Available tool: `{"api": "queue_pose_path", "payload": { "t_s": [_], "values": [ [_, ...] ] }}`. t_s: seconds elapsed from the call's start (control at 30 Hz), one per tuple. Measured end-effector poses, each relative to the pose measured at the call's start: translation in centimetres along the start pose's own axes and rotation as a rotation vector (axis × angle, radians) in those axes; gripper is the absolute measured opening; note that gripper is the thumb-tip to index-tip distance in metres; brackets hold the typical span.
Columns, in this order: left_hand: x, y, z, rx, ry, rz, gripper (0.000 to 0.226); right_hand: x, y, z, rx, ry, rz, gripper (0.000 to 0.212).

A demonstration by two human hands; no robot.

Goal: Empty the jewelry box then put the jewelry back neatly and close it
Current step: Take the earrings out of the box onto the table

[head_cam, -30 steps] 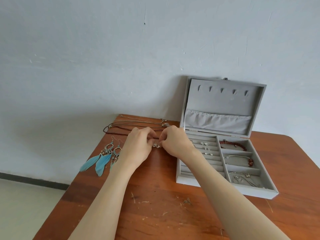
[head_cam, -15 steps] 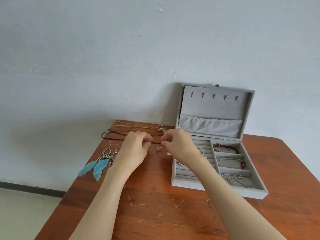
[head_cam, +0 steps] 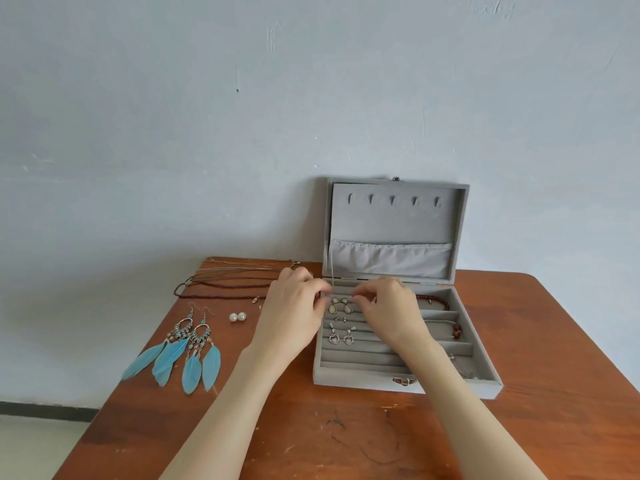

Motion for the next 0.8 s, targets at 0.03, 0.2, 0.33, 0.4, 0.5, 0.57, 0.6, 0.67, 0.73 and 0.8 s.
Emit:
{"api": "queue_pose_path", "payload": {
  "t_s": [0.03,0.2,0.33,0.4,0.5,0.57,0.6,0.67,0.73,0.8],
  "values": [
    [0.1,-0.1,0.3,0.040,-0.029,0.028,0.017,0.2,-0.2,0.0,-0.043,0.020,0.000,0.019],
    [0.4,-0.6,0.6,0.115,-0.055,0.104,0.014,0.8,-0.7,0.0,-0.115,0.072,-0.089,0.026],
    [0.7,-1.8,0.6,0.180,-0.058,-0.037,0.024,0.6,-0.8,0.2,-0.130,0.120,-0.117,0.033],
    [0.7,-2.1,0.6,0.199,-0.066,-0.081,0.025,0.7,-0.6,0.4,-0.088,0.109,-0.100,0.029],
    [0.7,-1.9,0.4,0.158,-0.093,-0.051,0.018,0.7,-0.7,0.4,-0.042,0.075,-0.068,0.019],
    [0.7,-1.9,0.3,0.148,-0.080,-0.043,0.015,0.7,-0.8,0.2,-0.040,0.061,-0.043,0.016],
    [0.6,-2.0,0.4,0.150,-0.073,-0.040,0.015,0.7,-0.8,0.1,-0.040,0.054,-0.033,0.015],
    [0.4,-2.1,0.7,0.151,-0.070,-0.021,0.013,0.6,-0.9,0.1,-0.032,0.048,-0.018,0.012],
    [0.1,-2.2,0.9,0.152,-0.065,-0.024,0.014,0.6,-0.9,0.2,-0.027,0.055,-0.021,0.011],
    [0.0,-2.3,0.7,0.126,-0.046,-0.010,0.012,0.7,-0.7,0.2,-0.006,0.056,-0.037,0.008]
  ]
}}
Point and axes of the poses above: each hand's wrist, its own x-axis towards the middle knuckle, its own y-axis out of the back of the hand, z = x × y, the point moved 2 cm from there along x, towards the middle knuckle, and after that the axes turned 10 degrees about z, right-handed, at the moved point
